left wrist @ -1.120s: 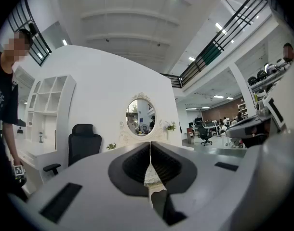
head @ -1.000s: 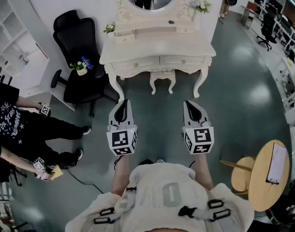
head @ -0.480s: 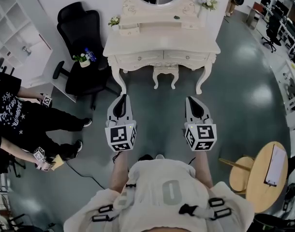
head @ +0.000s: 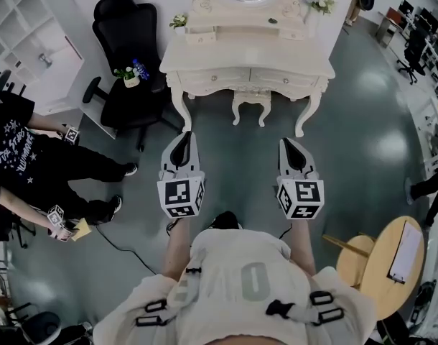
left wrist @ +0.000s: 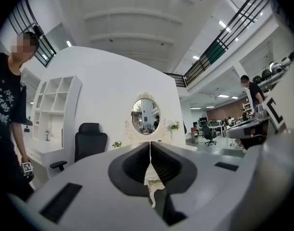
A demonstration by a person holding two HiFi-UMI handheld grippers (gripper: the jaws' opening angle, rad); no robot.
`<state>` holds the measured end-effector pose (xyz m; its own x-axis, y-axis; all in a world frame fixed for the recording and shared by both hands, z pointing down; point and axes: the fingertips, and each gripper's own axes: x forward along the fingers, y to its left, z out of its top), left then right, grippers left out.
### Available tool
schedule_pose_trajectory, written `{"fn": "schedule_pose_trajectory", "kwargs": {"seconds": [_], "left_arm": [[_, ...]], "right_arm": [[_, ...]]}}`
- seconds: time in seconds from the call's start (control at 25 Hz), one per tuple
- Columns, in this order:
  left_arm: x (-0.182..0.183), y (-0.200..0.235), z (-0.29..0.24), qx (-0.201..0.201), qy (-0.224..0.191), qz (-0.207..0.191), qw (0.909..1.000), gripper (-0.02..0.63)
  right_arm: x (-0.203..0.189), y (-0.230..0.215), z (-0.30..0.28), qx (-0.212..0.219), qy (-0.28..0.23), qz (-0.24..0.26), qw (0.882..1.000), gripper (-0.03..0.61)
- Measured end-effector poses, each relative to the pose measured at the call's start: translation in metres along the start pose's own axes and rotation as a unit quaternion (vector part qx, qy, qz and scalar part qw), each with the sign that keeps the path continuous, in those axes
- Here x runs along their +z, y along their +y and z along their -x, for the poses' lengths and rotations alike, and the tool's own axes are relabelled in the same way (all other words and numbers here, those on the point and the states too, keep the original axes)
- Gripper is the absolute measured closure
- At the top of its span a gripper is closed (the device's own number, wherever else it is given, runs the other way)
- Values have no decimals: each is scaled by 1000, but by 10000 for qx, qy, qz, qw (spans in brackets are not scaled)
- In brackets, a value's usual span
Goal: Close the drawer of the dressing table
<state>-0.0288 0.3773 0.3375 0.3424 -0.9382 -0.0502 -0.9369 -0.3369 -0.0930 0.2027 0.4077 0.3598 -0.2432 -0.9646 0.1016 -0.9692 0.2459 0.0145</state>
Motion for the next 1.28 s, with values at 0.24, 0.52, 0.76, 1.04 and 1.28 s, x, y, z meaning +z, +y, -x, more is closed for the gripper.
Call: {"fn": "schedule_pose_trajectory", "kwargs": {"seconds": [0.24, 0.52, 0.76, 1.04, 1.28], "left_arm": [[1, 12, 5, 209, 17, 26, 9998, 594], [0, 25, -19, 330, -70, 243, 9991, 594], [12, 28, -62, 214, -278, 267, 9990, 594], [-1, 34, -120, 37, -197, 265, 9994, 594], [-7, 47, -186, -150, -82, 182, 9997, 594]], "right_arm": [[0, 4, -11, 100, 0, -78, 9999, 572], [3, -7, -29, 73, -82, -70, 9999, 572], [17, -35, -57, -122, -256, -70, 9996, 572], [10, -50, -105, -191, -210, -89, 9996, 572], [14, -67, -165, -253, -120, -153, 9995, 572]]}}
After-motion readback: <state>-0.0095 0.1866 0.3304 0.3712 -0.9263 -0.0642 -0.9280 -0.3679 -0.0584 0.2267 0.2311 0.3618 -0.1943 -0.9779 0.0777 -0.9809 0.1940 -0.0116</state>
